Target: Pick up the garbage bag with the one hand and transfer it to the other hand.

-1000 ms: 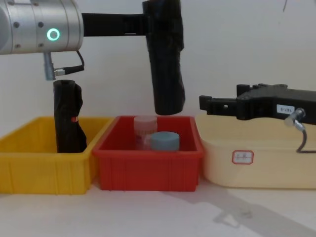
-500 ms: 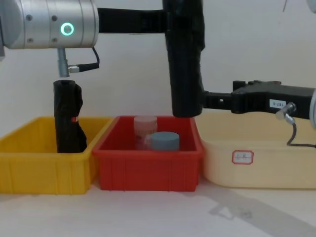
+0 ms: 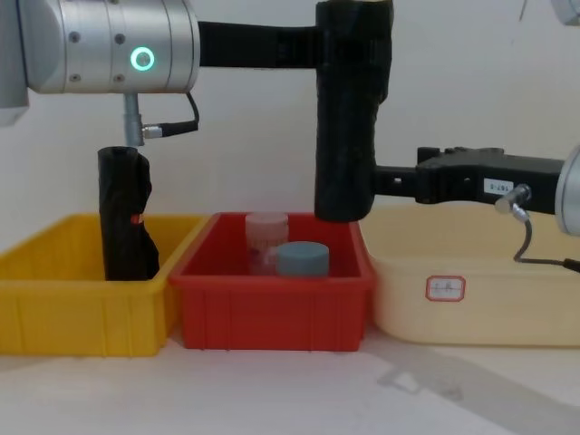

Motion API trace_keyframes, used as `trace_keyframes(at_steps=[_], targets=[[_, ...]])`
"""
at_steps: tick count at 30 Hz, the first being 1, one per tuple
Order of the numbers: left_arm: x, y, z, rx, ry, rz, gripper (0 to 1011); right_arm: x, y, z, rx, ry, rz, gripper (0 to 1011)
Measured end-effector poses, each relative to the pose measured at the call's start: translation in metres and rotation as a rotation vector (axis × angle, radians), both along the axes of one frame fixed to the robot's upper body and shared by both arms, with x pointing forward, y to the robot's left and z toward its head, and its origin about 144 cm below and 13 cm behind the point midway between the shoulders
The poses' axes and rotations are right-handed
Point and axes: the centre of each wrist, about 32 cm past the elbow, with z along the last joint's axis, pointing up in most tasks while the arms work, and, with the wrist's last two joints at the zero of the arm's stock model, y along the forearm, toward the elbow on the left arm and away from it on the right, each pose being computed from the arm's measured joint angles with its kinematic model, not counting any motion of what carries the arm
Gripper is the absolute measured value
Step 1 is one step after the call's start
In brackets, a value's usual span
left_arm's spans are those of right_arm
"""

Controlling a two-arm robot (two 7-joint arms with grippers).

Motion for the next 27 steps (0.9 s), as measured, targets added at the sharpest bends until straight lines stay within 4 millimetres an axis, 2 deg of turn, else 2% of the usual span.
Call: trace_keyframes(at_steps=[27], targets=[[0.019, 0.001, -0.003, 0.044, -0.046, 0.016, 469, 0.009, -0.007, 0.006, 0.005, 0.055, 0.081, 1000]])
